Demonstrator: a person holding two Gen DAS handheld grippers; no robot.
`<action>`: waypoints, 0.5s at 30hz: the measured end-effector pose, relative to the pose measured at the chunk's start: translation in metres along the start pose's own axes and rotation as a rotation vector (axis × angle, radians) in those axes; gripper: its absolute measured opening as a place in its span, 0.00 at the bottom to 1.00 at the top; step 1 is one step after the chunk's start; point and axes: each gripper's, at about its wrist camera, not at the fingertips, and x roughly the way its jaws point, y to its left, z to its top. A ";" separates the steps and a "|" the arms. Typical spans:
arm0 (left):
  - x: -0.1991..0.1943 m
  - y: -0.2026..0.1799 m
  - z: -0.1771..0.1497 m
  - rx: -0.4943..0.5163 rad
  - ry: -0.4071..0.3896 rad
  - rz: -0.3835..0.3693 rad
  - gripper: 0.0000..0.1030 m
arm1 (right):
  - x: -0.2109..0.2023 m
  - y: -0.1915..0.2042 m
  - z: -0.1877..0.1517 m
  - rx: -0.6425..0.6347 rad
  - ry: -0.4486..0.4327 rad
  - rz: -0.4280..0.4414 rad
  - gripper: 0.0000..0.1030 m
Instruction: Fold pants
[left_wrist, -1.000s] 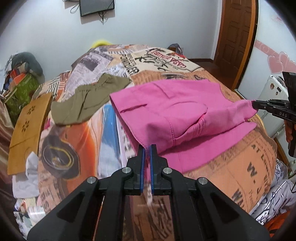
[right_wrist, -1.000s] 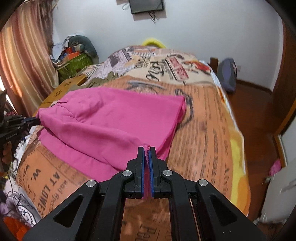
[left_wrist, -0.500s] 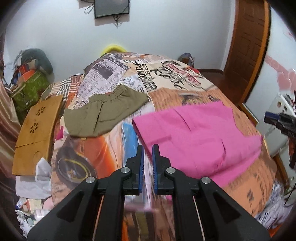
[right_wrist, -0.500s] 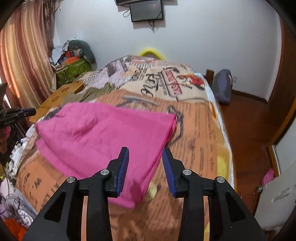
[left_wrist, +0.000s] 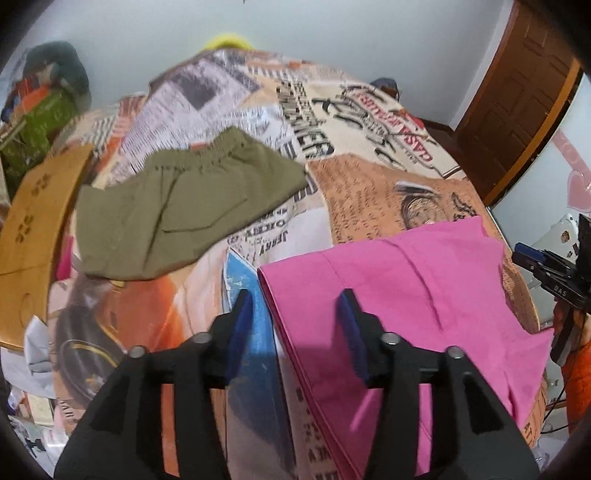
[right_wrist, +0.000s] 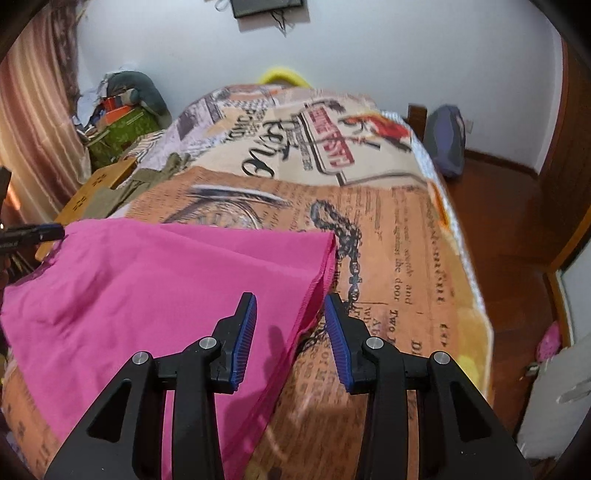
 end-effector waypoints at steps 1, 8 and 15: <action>0.004 0.001 -0.001 -0.004 0.007 -0.009 0.51 | 0.005 -0.003 0.000 0.013 0.010 0.009 0.34; 0.015 -0.002 -0.006 0.007 0.015 -0.038 0.51 | 0.027 -0.012 0.001 0.070 0.034 0.095 0.34; 0.010 -0.017 -0.006 0.058 -0.013 0.026 0.37 | 0.028 -0.009 0.007 0.064 -0.005 0.103 0.06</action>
